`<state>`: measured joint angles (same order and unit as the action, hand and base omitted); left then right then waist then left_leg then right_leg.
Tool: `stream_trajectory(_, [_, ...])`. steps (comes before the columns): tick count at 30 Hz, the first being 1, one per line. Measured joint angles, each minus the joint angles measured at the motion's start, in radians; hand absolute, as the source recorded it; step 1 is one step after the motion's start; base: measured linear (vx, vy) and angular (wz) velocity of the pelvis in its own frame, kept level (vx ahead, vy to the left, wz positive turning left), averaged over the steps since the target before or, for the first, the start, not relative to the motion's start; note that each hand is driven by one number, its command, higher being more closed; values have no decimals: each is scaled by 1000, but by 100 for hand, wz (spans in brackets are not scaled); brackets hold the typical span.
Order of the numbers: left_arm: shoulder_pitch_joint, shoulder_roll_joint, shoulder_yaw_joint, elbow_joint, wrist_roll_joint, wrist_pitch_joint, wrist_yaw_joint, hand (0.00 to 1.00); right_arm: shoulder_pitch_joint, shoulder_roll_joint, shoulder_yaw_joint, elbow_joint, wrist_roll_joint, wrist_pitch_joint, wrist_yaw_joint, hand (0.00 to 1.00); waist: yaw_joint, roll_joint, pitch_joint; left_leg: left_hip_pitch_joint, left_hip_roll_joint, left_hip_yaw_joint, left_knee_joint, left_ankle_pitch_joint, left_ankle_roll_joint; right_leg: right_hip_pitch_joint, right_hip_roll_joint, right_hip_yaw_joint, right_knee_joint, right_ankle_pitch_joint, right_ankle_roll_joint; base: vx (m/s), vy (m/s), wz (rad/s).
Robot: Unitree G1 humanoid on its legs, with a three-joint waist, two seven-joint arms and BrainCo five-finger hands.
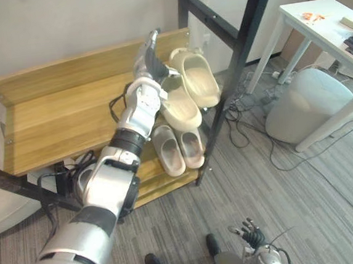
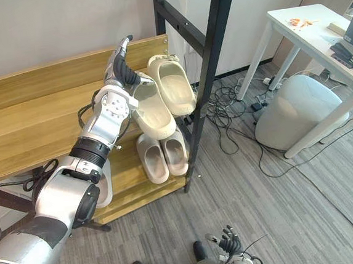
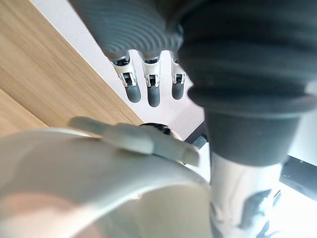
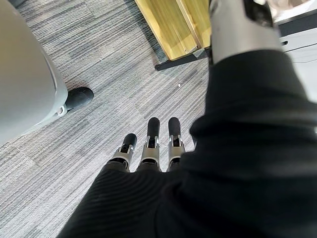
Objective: Organize the slippers on the shoe rack
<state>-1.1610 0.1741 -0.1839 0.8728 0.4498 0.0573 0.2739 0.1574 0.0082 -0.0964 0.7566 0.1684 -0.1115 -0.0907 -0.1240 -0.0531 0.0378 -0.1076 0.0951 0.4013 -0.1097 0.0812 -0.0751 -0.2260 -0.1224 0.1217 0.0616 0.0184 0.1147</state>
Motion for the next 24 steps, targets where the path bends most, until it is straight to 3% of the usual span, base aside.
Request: stream_trajectory(24, [-8, 4, -12, 0, 80, -1, 6, 0, -39, -9, 23, 2, 1, 0, -17, 0, 19, 2, 50, -28, 1, -30, 5, 14, 4, -10, -2, -31, 1, 1, -2, 1, 6, 3])
